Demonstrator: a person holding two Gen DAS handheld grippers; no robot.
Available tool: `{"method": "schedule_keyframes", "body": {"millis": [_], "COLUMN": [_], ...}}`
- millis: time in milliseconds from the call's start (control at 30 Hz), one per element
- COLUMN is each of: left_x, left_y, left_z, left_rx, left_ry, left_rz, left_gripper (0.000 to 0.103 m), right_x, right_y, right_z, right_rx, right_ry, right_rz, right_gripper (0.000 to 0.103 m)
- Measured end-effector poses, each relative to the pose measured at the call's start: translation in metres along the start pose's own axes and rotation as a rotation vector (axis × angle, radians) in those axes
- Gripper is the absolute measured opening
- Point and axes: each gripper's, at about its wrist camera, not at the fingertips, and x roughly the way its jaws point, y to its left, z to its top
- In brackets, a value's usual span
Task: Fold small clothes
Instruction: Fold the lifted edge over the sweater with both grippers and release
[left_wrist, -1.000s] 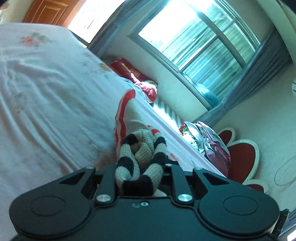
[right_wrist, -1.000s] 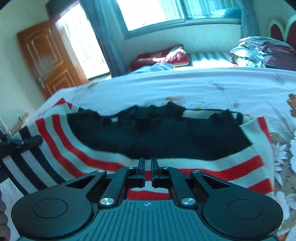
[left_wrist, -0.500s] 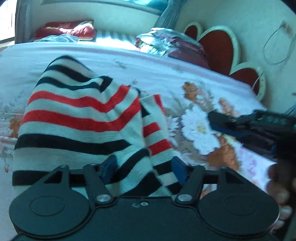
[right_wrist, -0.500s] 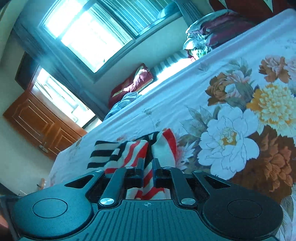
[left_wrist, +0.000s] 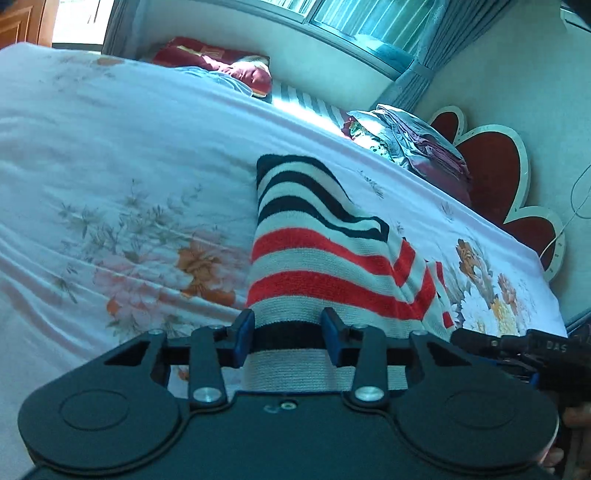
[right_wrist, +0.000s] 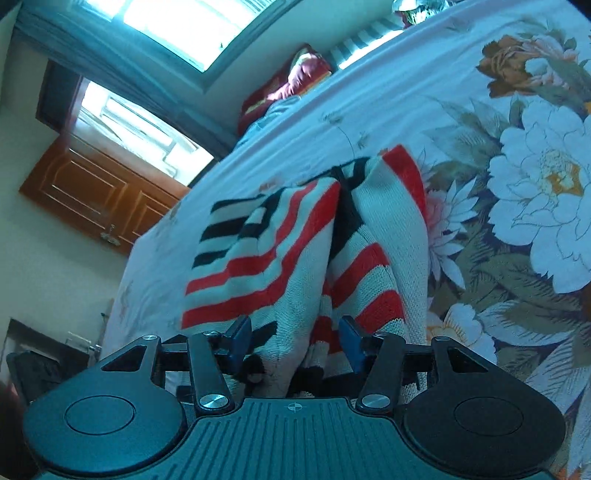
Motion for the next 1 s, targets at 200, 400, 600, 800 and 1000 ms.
{"method": "schedule_keyframes", "body": {"millis": [200,400,600,800,1000], "left_x": [0.007,-0.003,0.013,0.042,0.026], "left_y": [0.004,-0.018,-0.062,-0.087,-0.082], "left_z": [-0.003,-0.001,0.009,-0.001,0.01], "left_rx": [0.043,0.172,0.349,0.513,0.439], "left_ry": [0.004,-0.065,-0.029,0.065,-0.002], "left_rz": [-0.009,-0.004,-0.052,0.031,-0.031], "left_gripper": [0.038,0.026,0.022,0.023,0.025], "right_x": [0.026,0.01,-0.03,-0.009,-0.03], "right_y": [0.02,0.072,0.067,0.005,0.008], "right_z": [-0.002,-0.016,-0.038,-0.029,-0.014], "right_rx": [-0.092,-0.423,-0.537,-0.262,-0.244], "right_ry": [0.028,-0.093,-0.241,-0.107,-0.193], "right_rz": [-0.054,-0.164,-0.25,-0.206,-0.222], "right_gripper": [0.041,0.019,0.019,0.019,0.03]}}
